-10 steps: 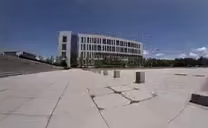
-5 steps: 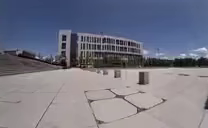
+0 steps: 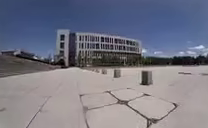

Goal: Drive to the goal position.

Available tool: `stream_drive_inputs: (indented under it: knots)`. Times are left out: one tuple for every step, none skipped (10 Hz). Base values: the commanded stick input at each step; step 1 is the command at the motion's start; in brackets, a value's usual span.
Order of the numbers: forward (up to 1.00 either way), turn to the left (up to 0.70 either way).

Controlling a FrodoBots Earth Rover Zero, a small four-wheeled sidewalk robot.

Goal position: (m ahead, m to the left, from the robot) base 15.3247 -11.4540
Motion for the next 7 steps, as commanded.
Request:
stream_drive_inputs:
  knots:
    - [0.34,0.00]
    - [0.34,0.00]
    - [0.33,0.00]
    - [0.34,0.00]
    - [0.34,0.00]
    - [0.34,0.00]
    - [0.34,0.00]
